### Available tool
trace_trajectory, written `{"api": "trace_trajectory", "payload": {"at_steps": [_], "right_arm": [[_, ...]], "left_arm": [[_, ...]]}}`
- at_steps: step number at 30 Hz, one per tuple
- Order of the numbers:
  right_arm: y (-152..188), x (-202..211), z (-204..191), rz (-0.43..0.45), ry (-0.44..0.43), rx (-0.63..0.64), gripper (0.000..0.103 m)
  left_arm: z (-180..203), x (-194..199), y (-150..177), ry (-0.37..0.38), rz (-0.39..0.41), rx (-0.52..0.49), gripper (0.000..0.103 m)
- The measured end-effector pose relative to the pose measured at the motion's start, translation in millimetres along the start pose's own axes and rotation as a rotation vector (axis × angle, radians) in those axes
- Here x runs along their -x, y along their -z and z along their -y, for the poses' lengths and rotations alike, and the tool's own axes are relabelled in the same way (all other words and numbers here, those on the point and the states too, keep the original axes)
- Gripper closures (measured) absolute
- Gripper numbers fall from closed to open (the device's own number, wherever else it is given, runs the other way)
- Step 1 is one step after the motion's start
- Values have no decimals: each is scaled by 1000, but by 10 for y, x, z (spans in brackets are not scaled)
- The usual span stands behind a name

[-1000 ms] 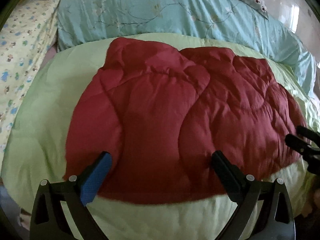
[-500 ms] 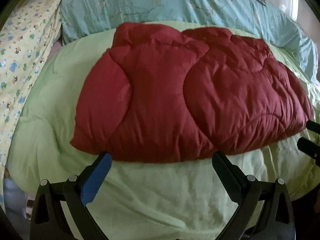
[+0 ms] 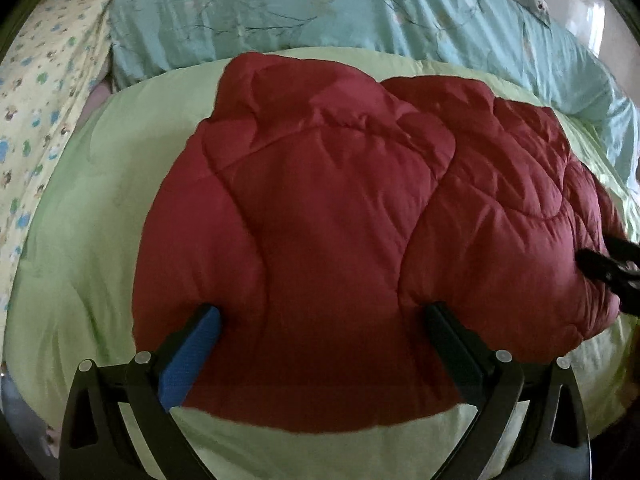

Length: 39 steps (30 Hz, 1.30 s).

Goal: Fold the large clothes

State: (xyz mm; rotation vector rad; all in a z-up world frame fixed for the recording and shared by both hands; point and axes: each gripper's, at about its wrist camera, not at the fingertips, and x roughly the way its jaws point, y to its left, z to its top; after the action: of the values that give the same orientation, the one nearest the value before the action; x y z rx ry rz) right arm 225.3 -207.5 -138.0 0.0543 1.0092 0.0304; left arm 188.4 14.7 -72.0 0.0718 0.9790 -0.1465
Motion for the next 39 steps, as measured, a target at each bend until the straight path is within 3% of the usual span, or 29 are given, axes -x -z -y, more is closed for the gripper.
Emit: {"api": "trace_trajectory", "payload": {"at_steps": [7,11,16,21,26,30,39], "right_arm": [[-63,-168,240,14,17,-73,0],[-34,-148,200,21,29,-72,0],[28,175,153,40,-25,-91,0],[346,613,-25,69,-81,-14,0],[737,654,-213,-29,-108,87,0],[928,706,-301,-69,-90,122,0],[778,1107,-441,-19,-76,169,0]], "left_arm": [[-69,-318,-210,42,-30,11,0],[-37,-320,-196,7,-12,4,0],[6,-9,-33,-36,14,-4,0],[149,242,304,-65,19,-40,1],[394,411,643,-184,32,-153,0],[477,660,732,-199,62,-172,0],[556,1111,679,-220,91,-168,0]]}}
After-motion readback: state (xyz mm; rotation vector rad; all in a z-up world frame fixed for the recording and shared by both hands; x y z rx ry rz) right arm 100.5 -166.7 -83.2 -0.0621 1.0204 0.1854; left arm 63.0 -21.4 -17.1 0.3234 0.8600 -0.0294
